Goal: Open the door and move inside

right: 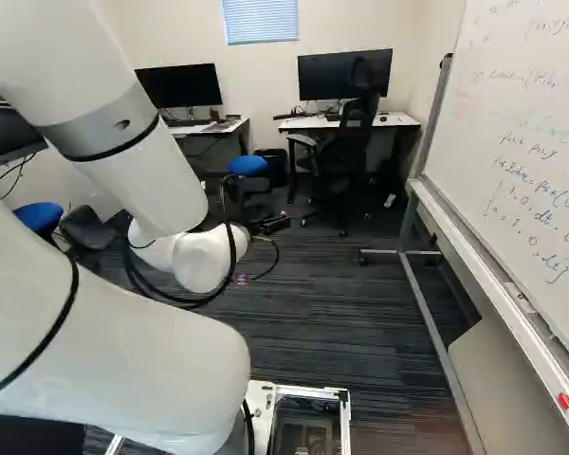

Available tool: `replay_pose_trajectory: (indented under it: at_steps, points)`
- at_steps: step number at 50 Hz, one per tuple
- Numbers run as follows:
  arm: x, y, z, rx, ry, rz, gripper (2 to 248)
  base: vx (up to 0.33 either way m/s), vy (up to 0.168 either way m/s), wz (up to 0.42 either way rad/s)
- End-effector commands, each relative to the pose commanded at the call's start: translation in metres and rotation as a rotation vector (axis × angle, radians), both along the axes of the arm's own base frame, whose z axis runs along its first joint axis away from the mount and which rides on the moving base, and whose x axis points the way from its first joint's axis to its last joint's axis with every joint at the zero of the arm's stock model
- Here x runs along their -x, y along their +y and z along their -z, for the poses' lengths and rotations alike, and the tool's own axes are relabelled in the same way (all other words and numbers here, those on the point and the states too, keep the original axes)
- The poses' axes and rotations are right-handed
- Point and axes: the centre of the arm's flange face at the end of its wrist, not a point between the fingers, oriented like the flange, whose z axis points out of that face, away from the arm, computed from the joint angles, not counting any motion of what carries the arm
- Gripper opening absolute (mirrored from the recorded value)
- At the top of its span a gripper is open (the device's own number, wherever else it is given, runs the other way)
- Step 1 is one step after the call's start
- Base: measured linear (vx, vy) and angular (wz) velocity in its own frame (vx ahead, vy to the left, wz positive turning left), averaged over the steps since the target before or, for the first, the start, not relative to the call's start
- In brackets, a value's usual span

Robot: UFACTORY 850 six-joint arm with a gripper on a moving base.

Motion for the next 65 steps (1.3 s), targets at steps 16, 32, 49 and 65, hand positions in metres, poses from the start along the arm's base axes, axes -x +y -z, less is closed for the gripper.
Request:
replay_pose_trajectory:
  at_steps: [16,32,49,65]
  points:
    - [0.0000,0.0000,0.0000,0.000,0.000,0.000,247,0.178,0.012,0.049]
    - [0.0000,0.0000,0.0000,0.000,0.000,0.000,247,0.177,0.037,0.166]
    - [0.0000,0.0000,0.0000,0.000,0.000,0.000,247,0.174,0.038,0.173]
    - [0.0000,0.0000,0.0000,0.000,0.000,0.000,247,0.184,0.018,0.065]
